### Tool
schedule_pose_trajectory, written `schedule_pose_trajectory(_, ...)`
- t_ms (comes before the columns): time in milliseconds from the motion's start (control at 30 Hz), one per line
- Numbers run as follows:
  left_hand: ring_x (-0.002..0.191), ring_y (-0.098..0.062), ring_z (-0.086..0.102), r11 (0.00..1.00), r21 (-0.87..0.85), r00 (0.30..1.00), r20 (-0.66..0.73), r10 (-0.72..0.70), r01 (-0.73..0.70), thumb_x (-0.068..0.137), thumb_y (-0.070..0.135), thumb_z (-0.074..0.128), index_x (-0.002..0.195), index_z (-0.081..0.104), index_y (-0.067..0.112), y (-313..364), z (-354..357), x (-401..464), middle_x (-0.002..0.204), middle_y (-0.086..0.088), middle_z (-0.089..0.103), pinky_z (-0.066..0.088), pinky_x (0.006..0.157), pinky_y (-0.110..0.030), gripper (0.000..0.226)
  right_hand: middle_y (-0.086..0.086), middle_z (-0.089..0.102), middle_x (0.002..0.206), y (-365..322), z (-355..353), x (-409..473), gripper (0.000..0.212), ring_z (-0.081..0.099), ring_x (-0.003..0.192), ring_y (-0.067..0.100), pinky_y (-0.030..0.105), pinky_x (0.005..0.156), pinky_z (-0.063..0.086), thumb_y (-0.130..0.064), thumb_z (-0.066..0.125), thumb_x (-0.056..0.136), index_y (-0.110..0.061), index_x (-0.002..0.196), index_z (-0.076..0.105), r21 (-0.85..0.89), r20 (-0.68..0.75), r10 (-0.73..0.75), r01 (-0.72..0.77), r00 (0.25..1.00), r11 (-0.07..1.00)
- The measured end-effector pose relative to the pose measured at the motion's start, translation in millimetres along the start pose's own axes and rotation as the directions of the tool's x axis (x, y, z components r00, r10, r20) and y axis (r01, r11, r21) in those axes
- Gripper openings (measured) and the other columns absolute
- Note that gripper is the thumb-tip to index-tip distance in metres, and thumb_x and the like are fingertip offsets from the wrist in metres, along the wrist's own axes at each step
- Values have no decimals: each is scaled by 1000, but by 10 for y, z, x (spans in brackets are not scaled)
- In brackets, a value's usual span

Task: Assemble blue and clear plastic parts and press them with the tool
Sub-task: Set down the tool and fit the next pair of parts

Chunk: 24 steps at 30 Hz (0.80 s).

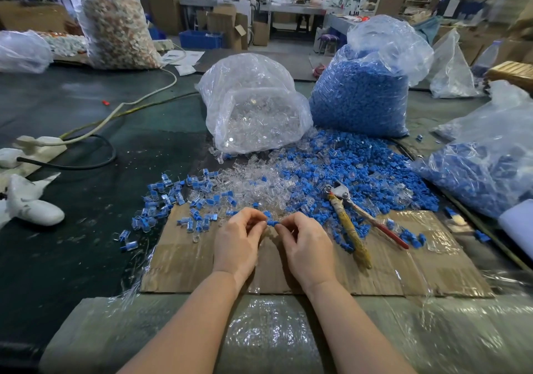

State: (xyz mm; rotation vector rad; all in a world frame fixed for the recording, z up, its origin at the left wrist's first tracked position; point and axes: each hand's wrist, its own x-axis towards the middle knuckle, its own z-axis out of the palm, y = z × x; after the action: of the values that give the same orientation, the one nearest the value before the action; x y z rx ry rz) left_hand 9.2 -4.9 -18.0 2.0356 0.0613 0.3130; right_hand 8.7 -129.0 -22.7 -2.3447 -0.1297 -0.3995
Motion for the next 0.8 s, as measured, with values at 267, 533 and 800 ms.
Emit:
schedule_pose_trajectory(267,72,8,57,1000,-15,1000,5,15,-15,84,11,65,80,59,32,-6,-9,-20,75,17,62,42,68,-2,22,-15,46,73,-10,14,-11,14,41,74,8,24,65,28,-27,60,88,-25,77,51,-58,19,-49,50,999,997)
schedule_pose_trajectory(533,72,11,57,999,-31,998,57,29,-27,84,8,65,79,62,29,-27,-3,-28,75,15,63,43,67,-2,21,-13,47,75,6,20,-17,16,41,75,9,23,66,28,-30,58,89,-26,77,47,-100,66,-61,67,996,993)
schedule_pose_trajectory(800,74,7,59,997,-74,998,49,29,-25,86,9,62,78,59,31,-19,-16,-34,76,13,65,47,69,-8,24,-7,59,79,4,18,-16,12,49,78,12,22,69,29,-27,61,88,-18,82,62,-78,38,-96,98,995,992)
